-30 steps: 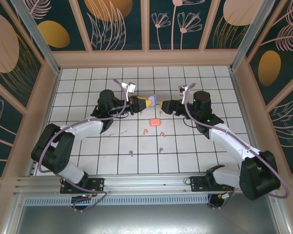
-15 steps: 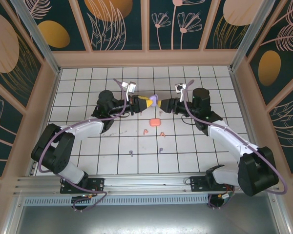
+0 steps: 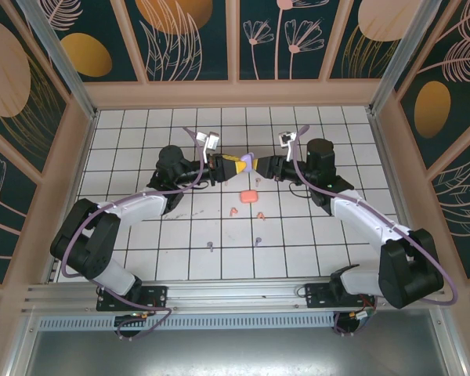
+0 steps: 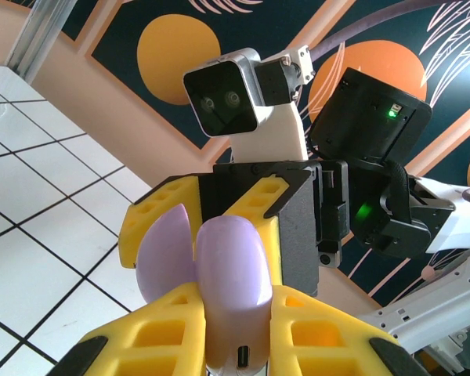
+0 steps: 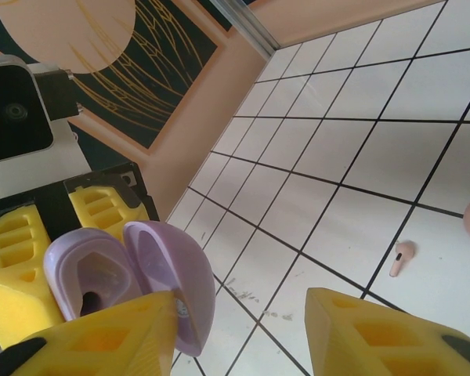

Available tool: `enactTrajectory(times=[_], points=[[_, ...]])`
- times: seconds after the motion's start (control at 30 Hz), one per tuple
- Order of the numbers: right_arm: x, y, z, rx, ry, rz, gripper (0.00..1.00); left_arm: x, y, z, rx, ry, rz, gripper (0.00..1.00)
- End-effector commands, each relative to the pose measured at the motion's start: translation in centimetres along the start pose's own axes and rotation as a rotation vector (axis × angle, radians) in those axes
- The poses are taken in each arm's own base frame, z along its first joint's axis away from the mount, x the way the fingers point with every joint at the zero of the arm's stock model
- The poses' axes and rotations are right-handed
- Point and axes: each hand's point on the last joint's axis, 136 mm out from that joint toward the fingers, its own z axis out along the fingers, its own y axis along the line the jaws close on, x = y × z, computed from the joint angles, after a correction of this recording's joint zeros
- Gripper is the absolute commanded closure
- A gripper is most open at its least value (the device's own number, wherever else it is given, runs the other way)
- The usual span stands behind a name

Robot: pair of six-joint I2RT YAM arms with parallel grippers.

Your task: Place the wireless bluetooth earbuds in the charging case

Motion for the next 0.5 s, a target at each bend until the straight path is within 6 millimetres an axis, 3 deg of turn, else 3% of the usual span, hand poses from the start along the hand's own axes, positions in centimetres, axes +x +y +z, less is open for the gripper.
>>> enactTrajectory(times=[0.0, 0.2, 0.47], points=[[-1.1, 1.4, 0.2, -0.047, -0.019, -0.040, 0.56, -0.7, -1.1, 0.4, 0.041, -0.009, 0.039, 1.00], [-0.6, 1.3, 0.3, -0.051, -0.007, -0.035, 0.70, -0.8, -1.0, 0.6, 0.038, -0.011, 0.038, 1.00], [-0.1, 1.3, 0.4, -0.053, 0.006, -0.032, 0.70, -0.9, -0.9, 0.8, 0.033, -0.015, 0.037, 1.00]])
